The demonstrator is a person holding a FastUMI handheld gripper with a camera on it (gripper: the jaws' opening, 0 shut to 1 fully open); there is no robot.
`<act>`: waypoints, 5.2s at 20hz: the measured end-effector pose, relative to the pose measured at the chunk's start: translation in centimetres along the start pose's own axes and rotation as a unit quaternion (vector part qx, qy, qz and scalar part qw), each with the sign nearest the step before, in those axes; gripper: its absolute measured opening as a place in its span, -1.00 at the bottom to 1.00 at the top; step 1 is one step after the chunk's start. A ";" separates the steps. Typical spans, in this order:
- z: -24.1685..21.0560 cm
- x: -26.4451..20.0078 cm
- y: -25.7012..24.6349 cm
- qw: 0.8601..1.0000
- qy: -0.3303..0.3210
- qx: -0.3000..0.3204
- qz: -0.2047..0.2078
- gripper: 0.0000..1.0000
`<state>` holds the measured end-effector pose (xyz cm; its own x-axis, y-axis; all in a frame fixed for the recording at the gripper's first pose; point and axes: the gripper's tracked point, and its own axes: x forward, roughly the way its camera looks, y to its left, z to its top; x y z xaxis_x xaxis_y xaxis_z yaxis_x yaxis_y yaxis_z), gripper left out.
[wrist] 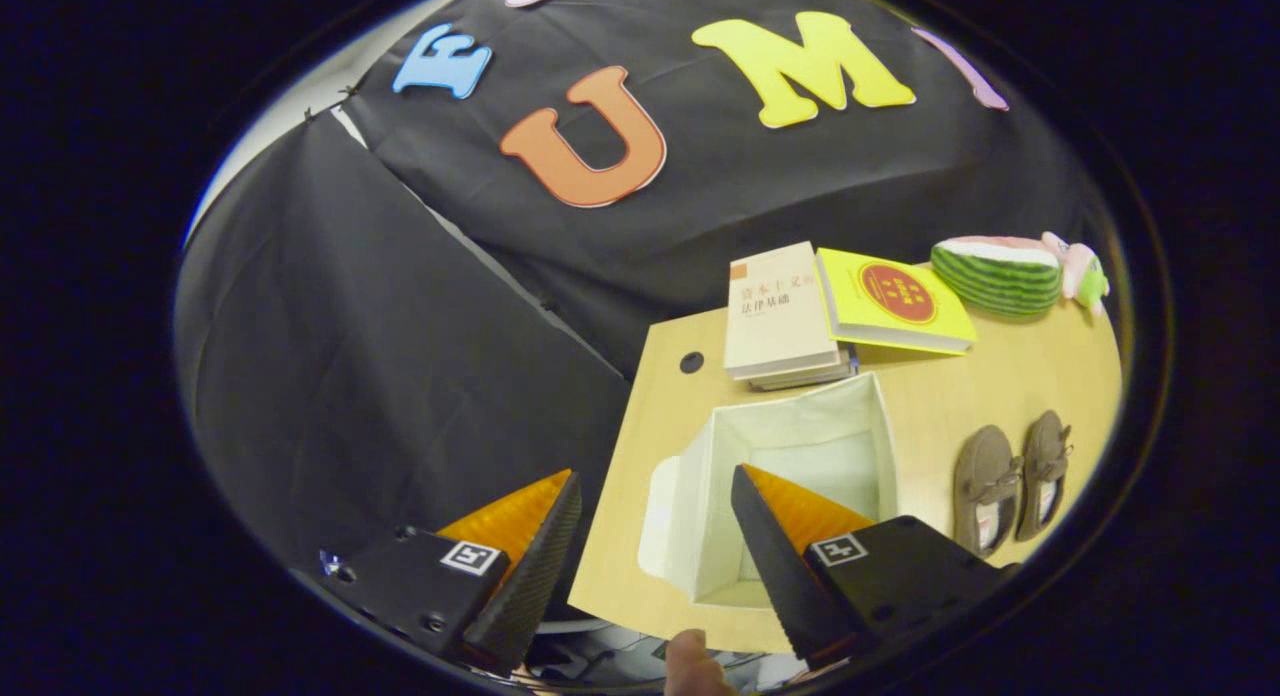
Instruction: Open the storage box then place both shoes into the box .Put the left shoe in first, then the right shoe, with the right side of both shoes facing outward in a uniform manner.
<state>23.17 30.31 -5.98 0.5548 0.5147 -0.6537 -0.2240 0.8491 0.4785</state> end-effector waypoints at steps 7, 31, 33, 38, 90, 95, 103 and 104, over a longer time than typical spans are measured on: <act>-2.3 -1.4 -9.4 0.997 0.029 -0.030 -0.072 0.95; -13.8 -2.9 -41.6 0.911 0.263 -0.037 -0.316 0.36; -14.2 -2.1 -41.9 0.911 0.269 -0.027 -0.311 -0.09; -14.1 0.1 -43.1 0.920 0.247 -0.028 -0.302 -0.83; -10.7 12.7 -11.5 0.989 0.084 0.044 -0.117 -0.79; -10.4 11.0 -10.5 0.991 0.087 0.009 -0.100 0.15; -9.7 5.4 -11.3 0.988 0.077 -0.042 -0.128 1.00; -9.7 4.5 -11.9 0.987 0.080 -0.042 -0.134 1.00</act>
<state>20.56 23.73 -20.33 0.4718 0.2773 -0.8369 -0.1566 0.9605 0.2300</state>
